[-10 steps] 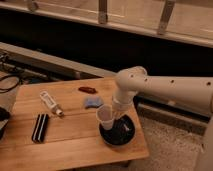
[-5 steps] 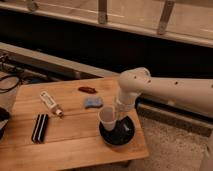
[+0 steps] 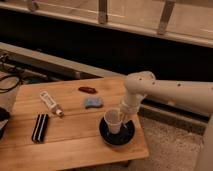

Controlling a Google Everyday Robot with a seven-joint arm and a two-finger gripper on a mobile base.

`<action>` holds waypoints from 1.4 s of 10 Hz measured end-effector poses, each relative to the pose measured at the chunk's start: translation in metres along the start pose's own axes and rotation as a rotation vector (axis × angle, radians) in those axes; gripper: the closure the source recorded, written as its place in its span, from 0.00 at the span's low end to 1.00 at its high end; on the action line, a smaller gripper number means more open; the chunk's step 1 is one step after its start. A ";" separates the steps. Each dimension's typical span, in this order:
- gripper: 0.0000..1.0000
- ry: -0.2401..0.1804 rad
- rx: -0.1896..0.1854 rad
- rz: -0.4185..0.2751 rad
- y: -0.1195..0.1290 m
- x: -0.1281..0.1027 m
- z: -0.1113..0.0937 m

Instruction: Place the ceramic cup in the ceramic bowl

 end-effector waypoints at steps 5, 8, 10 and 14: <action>0.44 0.002 -0.009 0.049 -0.012 -0.004 0.004; 0.72 0.006 -0.007 0.039 -0.002 -0.002 -0.006; 0.72 -0.011 -0.012 0.035 -0.009 -0.004 -0.010; 0.40 -0.021 -0.012 0.005 0.012 -0.001 -0.036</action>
